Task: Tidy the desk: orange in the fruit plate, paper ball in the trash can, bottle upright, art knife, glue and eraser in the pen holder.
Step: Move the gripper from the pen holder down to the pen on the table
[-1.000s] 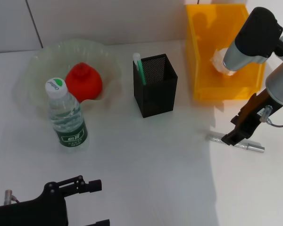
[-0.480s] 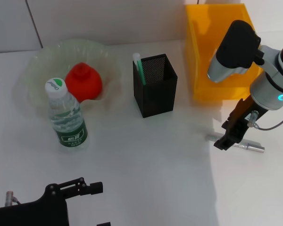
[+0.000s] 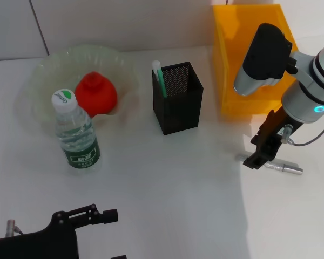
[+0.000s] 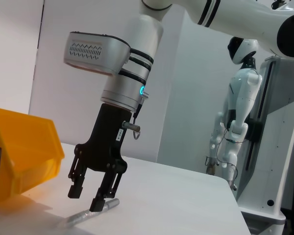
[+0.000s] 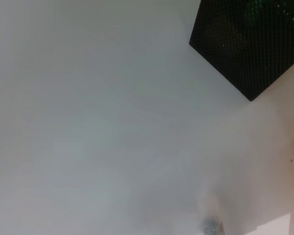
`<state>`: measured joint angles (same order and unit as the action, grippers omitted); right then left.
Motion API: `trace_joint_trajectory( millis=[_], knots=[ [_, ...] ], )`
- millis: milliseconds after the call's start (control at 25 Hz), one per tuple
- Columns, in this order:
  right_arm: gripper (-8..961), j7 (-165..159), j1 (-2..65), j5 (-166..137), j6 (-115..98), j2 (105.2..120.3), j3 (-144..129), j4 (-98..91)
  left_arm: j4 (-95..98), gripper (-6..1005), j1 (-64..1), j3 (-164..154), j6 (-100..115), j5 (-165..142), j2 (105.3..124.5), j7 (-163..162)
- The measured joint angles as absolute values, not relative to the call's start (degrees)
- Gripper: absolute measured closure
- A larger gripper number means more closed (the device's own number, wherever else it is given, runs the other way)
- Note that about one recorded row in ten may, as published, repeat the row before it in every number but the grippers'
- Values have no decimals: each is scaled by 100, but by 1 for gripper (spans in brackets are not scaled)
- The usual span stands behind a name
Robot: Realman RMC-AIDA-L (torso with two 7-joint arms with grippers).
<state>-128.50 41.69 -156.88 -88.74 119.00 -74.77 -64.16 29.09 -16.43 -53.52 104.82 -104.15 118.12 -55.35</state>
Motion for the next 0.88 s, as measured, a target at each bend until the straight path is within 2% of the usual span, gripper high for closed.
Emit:
trace_joint_trajectory(
  millis=[560, 640, 880],
  knots=[
    [422, -12832, 4222, -15706, -8636, 11884, -7446, -6101, 2909, 216, -1676, -5352, 10476, -10414, 11812, -5563],
    [585, -12832, 4242, -15706, -8616, 11882, -7488, -6058, 2909, 216, -1677, -5352, 10477, -10415, 11813, -5563],
    [584, -12813, 4366, -15706, -8552, 11882, -7497, -5831, 2909, 216, -1666, -5352, 10480, -10414, 11812, -5564]
  ],
)
